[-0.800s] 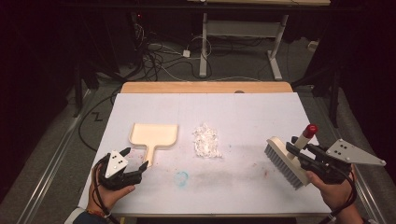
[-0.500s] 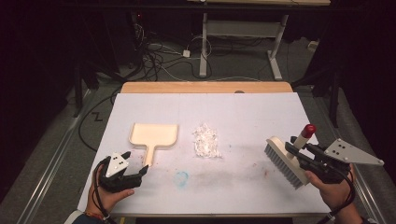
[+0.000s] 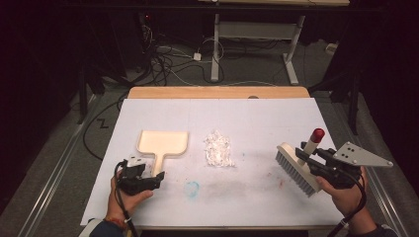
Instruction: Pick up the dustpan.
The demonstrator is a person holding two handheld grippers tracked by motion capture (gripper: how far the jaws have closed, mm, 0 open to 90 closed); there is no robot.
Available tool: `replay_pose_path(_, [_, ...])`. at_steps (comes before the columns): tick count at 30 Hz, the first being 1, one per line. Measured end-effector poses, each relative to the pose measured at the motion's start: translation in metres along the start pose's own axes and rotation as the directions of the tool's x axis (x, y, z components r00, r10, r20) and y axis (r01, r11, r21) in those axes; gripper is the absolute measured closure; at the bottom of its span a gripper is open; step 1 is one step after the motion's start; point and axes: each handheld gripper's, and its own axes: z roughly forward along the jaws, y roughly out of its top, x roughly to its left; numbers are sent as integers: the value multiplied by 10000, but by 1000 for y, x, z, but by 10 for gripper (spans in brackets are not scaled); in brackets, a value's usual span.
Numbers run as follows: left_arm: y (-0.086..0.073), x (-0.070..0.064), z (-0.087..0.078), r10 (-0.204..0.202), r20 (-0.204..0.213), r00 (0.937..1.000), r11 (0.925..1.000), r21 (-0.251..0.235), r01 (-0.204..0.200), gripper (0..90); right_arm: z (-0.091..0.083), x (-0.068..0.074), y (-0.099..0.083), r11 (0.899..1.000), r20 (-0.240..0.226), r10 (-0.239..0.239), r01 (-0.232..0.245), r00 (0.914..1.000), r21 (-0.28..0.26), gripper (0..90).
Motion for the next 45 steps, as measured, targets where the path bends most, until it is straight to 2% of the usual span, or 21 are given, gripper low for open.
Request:
replay_pose_path(2, [8, 1, 12, -161, -203, 9997, 9996, 228, 166, 233, 0, 0, -1, 10000, 31, 59, -60, 10000, 23, 702])
replay_pose_path(3, [11, 2, 16, -195, -284, 9994, 9998, 79, 197, 237, 0, 0, -1, 10000, 22, 70, -70, 10000, 48, 702])
replay_pose_path(6, [20, 1, 25, 124, -715, 9974, 9999, 75, -119, 275, 0, -1, -2, 9999, 10, 84, -84, 10000, 67, 702])
replay_pose_path(7, [22, 2, 28, 365, -680, 9970, 9993, 33, -364, 275, 0, -1, -2, 9999, -6, 115, -115, 9999, 65, 702])
replay_pose_path(10, [25, 6, 30, 332, -541, 9980, 9994, 0, -333, 346, 1, -1, -2, 9999, -49, 149, -149, 9999, 81, 702])
replay_pose_path(11, [28, 9, 31, 526, -382, 9979, 9986, -21, -527, 390, 1, -1, -3, 9998, -91, 151, -150, 9998, 115, 702])
replay_pose_path(17, [36, 17, 34, 663, -249, 9975, 9978, 84, -661, 629, 3, 0, -4, 9998, -13, 202, -202, 9998, 59, 701])
replay_pose_path(24, [42, 21, 35, 910, -66, 9958, 9957, 202, -909, 634, 4, 1, -4, 9998, 0, 191, -191, 9998, 92, 702])
replay_pose_path(28, [44, 25, 24, 1230, -53, 9924, 9919, 313, -1227, 636, 2, 0, -4, 9996, 186, 212, -215, 9996, 174, 702])
replay_pose_path(30, [46, 23, 14, 1876, -44, 9822, 9807, 564, -1871, 636, 2, -1, -4, 9995, 191, 232, -236, 9995, 208, 702])
replay_pose_path(32, [46, 21, 10, 2037, -31, 9790, 9772, 611, -2031, 636, 2, -2, -5, 9995, 204, 259, -262, 9995, 173, 702])
replay_pose_path(33, [45, 17, 1, 2435, 156, 9698, 9668, 755, -2440, 636, 3, -4, -5, 9991, 225, 386, -390, 9990, 191, 702])
replay_pose_path(34, [45, 17, 1, 2435, 156, 9698, 9668, 755, -2440, 636, 3, -4, -6, 9990, 246, 419, -423, 9988, 161, 702])
replay_pose_path(36, [41, 10, -9, 2953, 460, 9543, 9486, 1049, -2986, 636, 3, -5, -6, 9990, 281, 401, -407, 9988, 204, 702])
replay_pose_path(38, [36, 6, -15, 3178, 609, 9462, 9392, 1168, -3230, 636, 3, -5, -6, 9991, 294, 382, -387, 9988, 178, 702])
replay_pose_path(39, [36, 6, -15, 3178, 609, 9462, 9392, 1168, -3230, 636, 3, -5, -6, 9992, 313, 350, -356, 9989, 191, 703])
replay_pose_path(40, [33, 3, -20, 3361, 714, 9391, 9319, 1195, -3426, 636, 3, -5, -6, 9992, 344, 338, -345, 9988, 191, 702])
replay_pose_path(42, [30, 0, -27, 3538, 794, 9319, 9248, 1192, -3613, 636, 2, -5, -6, 9993, 352, 351, -355, 9988, 95, 702])
replay_pose_path(43, [30, 0, -27, 3538, 794, 9319, 9248, 1192, -3613, 636, 2, -5, -7, 9991, 391, 431, -431, 9983, -14, 702])
replay_pose_path(44, [27, -5, -31, 3782, 898, 9214, 9134, 1254, -3872, 636, 1, -6, -7, 9988, 362, 487, -484, 9982, -77, 702])
replay_pose_path(45, [26, -8, -33, 3896, 964, 9159, 9079, 1268, -3995, 636, 2, -6, -7, 9988, 281, 477, -474, 9985, -103, 703])
